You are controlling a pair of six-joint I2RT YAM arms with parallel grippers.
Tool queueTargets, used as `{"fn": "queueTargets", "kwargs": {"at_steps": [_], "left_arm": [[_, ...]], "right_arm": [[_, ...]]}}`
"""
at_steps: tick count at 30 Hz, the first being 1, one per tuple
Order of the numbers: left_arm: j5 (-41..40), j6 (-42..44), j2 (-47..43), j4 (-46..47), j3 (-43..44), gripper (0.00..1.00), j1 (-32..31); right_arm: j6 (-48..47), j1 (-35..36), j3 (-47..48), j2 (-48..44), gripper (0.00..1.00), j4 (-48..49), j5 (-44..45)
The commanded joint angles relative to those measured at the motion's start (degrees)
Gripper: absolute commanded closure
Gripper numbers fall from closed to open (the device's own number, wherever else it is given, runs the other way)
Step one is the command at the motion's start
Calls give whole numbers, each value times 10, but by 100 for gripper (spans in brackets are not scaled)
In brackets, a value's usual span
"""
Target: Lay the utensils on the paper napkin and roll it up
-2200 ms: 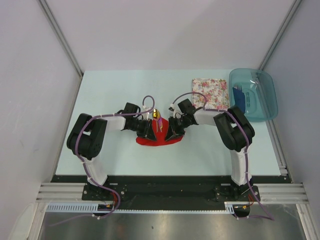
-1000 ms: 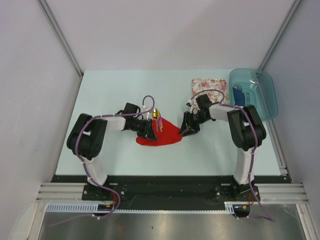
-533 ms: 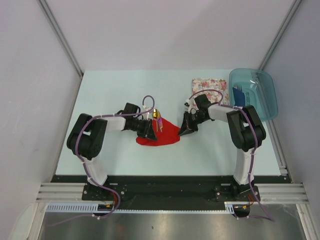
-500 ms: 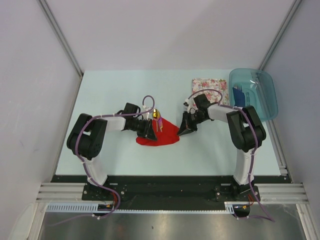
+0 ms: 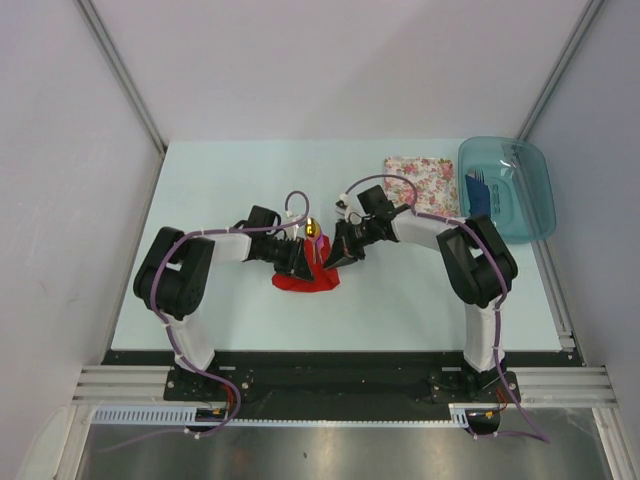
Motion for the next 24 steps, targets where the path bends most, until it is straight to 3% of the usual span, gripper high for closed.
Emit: {"fn": "queueTargets", "kwargs": {"at_steps": [1, 12, 24], "left_arm": [[1, 1, -9, 12, -4, 72, 3], [21, -3, -44, 13, -22, 70, 22], [49, 17, -128, -41, -53, 60, 112]], "right_arm": [[57, 19, 29, 29, 100, 62, -17], [94, 43, 33, 69, 100, 107, -21], [106, 55, 45, 86, 100, 128, -11]]}}
